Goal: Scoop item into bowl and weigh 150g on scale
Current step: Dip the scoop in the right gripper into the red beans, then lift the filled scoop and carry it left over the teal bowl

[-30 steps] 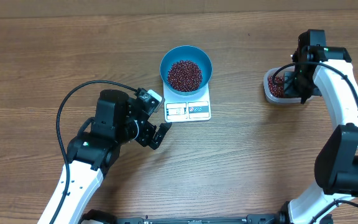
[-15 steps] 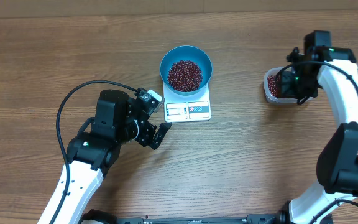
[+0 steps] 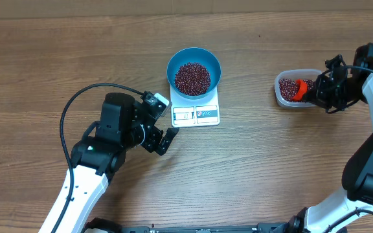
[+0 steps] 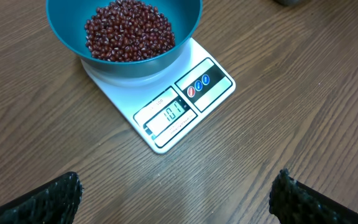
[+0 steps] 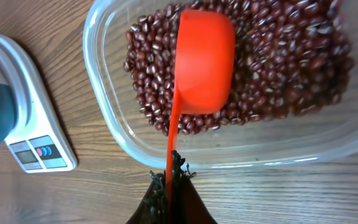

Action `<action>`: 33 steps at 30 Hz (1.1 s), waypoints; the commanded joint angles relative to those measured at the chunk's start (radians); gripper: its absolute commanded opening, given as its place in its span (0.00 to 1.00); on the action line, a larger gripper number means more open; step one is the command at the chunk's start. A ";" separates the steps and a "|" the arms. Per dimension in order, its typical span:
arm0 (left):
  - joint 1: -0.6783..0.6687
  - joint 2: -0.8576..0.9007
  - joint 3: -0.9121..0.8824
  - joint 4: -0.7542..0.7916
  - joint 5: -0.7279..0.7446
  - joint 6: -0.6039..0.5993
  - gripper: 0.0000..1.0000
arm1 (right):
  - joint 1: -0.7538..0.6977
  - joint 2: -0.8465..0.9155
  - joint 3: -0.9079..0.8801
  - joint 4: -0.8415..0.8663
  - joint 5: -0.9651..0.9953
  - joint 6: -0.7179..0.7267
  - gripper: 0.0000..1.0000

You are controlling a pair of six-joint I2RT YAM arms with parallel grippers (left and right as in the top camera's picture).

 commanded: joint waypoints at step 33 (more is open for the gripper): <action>0.005 0.005 -0.004 0.001 0.007 -0.014 1.00 | -0.177 0.003 -0.075 0.004 -0.354 -0.095 0.04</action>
